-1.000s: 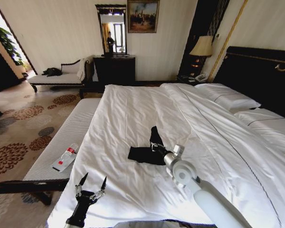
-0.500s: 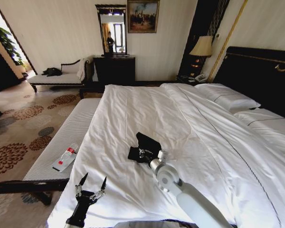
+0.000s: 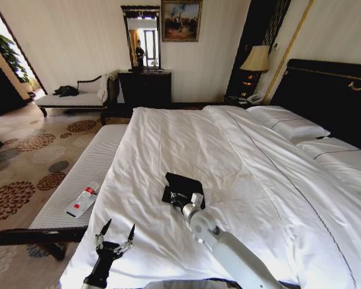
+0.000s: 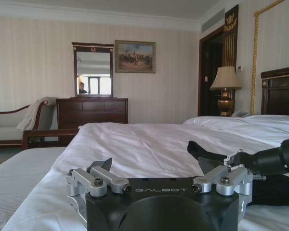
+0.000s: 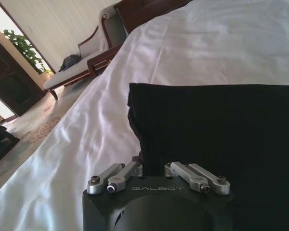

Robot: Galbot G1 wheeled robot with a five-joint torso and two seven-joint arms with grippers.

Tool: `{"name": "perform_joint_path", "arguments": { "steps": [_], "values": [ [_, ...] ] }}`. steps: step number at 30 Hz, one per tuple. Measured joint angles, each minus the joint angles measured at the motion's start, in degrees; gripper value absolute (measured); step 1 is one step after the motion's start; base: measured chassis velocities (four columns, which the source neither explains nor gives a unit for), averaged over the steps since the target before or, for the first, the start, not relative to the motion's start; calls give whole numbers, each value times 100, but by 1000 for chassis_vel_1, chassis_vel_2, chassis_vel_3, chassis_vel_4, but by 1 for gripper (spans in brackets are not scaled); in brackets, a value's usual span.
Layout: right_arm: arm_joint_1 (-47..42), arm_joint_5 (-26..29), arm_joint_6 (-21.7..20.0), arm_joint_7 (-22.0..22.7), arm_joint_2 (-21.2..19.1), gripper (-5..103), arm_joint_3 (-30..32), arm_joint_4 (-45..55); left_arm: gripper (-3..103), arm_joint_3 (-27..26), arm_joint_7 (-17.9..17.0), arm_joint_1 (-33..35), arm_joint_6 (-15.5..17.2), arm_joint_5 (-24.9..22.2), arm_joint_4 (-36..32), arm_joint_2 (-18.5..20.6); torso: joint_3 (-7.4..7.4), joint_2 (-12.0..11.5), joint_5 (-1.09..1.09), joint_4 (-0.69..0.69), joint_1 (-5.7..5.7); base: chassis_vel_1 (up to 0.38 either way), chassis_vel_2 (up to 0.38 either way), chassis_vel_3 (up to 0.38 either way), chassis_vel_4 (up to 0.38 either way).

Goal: Fold the clothes on the bed.

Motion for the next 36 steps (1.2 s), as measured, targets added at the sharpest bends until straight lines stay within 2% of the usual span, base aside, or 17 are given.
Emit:
{"name": "perform_joint_path", "arguments": {
  "steps": [1, 3, 6, 8, 9, 10, 12, 14, 16, 17, 18, 19, 20, 21, 23, 25, 36],
  "values": [
    [0, -28, 16, -58, -47, 20, -1, 55, 100, 0, 0, 0, 0, 0, 0, 0, 0, 0, -1, 0, 0, 0, 0, 0, 0],
    [-1, -78, 48, -82, -68, 20, -8, 87, 100, 0, 0, 0, 0, 0, 0, 0, 0, 0, 0, -1, 0, 0, 0, 0, 0],
    [-23, -203, 103, -118, -158, 37, -23, 297, 100, 0, 0, 0, 0, 0, 0, 0, 0, 0, 0, 0, 0, 0, 0, 0, 0],
    [-34, -203, 102, -116, -169, 37, -22, 345, 100, 0, 0, 0, 0, 0, 0, 0, 0, 0, 0, 0, 0, 0, 0, 0, 0],
    [-93, -201, 79, -104, -213, 47, 6, 551, 100, 0, 0, 0, 0, 0, 0, 0, 0, 0, 0, 0, 0, 0, 0, 0, 0],
    [-155, -226, 67, -100, -256, 54, 78, 718, 100, 0, 0, 0, 0, 0, 0, 0, 0, 0, 0, 0, 0, 0, 0, 0, 0],
    [-187, -269, 70, -110, -274, 54, 137, 787, 100, 0, 0, 0, 0, 0, 0, 0, 0, 0, 0, 0, 0, 0, 0, 0, 0],
    [-227, -442, 159, -155, -290, 65, 354, 836, 100, 0, 0, 0, 0, 0, 0, 0, -1, 0, 0, -1, -1, 0, 0, 0, 0],
    [-172, -749, 279, -191, -242, 71, 564, 626, 100, 0, 0, 0, 0, 0, 0, 0, -1, 0, 0, -1, 0, 0, 0, 0, 0],
    [-117, -1091, 399, -257, -200, 76, 639, 411, 100, 0, 0, 0, 0, 0, 0, 0, -1, 0, 0, -1, 0, 0, 0, 0, 0],
    [-117, -1091, 399, -257, -200, 76, 639, 411, 100, 0, 0, 0, 0, 0, 0, 0, -1, 0, 0, -1, 0, 0, 0, 0, 0],
    [-16, -1610, 590, -380, -119, 82, 706, 52, 100, 0, 0, 0, 0, 0, 0, 0, -1, 0, 0, -1, 0, 0, 0, 0, 0],
    [44, -1820, 678, -441, -62, 82, 725, -163, 100, 0, 0, 0, -1, 0, -1, 0, 0, 0, 0, 0, 0, 0, 0, 0, 0],
    [115, -2003, 783, -529, 33, 93, 731, -461, 100, 1, 3, 0, 0, 0, 0, 0, -1, 0, 0, -1, 0, 0, 0, 0, 0],
    [170, -2171, 927, -646, 134, 93, 731, -766, 100, 0, 1, 0, -1, 0, 0, 0, 0, 0, 1, 0, 0, 0, 0, 0, 0],
    [288, -2703, 1364, -1008, 414, 100, 681, -1554, 100, 0, 1, 0, -1, 0, 0, 0, 0, 0, 0, 0, 0, 0, 0, 0, 0],
    [222, -3460, 1946, -1298, 783, 100, 390, -2492, 100, 0, 0, 0, -1, 0, 0, 0, 0, 0, -1, 0, 0, 0, 0, 0, 0]
  ]
}}
